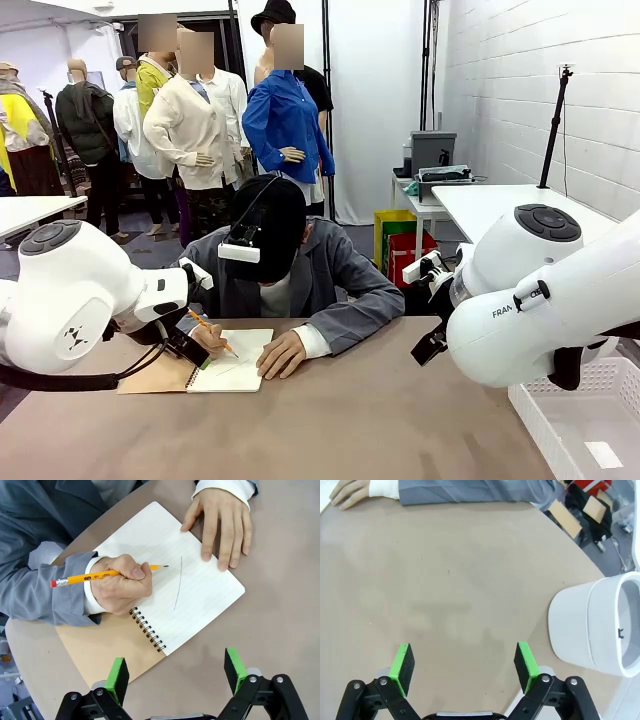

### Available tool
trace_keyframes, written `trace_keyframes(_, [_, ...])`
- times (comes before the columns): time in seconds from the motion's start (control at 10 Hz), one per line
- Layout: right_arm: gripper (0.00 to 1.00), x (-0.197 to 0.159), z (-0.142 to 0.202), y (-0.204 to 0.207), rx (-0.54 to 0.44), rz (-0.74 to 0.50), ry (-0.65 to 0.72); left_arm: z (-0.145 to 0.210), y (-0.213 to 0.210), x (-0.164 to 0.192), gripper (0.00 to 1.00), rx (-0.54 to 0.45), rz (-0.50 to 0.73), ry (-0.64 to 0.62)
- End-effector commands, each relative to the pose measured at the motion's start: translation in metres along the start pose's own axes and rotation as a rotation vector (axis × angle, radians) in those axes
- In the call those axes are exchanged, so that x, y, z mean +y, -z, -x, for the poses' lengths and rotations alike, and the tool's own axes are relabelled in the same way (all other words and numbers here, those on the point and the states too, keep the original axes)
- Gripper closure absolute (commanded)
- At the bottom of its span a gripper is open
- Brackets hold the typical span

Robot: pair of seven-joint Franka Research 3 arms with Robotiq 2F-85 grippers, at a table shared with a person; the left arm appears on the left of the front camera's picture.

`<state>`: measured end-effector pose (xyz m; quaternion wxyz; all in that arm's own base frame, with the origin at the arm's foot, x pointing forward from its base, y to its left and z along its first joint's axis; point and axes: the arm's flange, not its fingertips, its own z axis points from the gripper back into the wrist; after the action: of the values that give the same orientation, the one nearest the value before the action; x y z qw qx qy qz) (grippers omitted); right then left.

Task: Sort the paper based on its condition.
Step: If a person hands you a paper, place it in the Organizing basket , and if it's crumpled, put it in the Trash can.

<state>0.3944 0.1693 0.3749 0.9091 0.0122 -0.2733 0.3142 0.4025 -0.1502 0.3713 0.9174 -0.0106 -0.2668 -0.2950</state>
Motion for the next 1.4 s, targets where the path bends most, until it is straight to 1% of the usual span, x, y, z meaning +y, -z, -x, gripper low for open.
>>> trace_keyframes(0.0, [0.00, 0.000, 0.000, 0.000, 0.000, 0.000, 0.000, 0.000, 0.000, 0.000, 0.00, 0.000, 0.000, 0.000])
trace_keyframes(1.1, [0.00, 0.000, 0.000, 0.000, 0.000, 0.000, 0.000, 0.000, 0.000, 0.000, 0.00, 0.000, 0.000, 0.000])
trace_keyframes(1.2, [0.00, 0.007, -0.001, -0.002, 0.028, -0.087, -0.027, 0.000, 0.000, 0.000, 0.00, 0.000, 0.000, 0.000])
trace_keyframes(1.3, [0.00, 0.011, -0.001, -0.003, 0.052, -0.115, -0.038, 0.000, -0.007, 0.000, 0.00, 0.014, 0.076, 0.011])
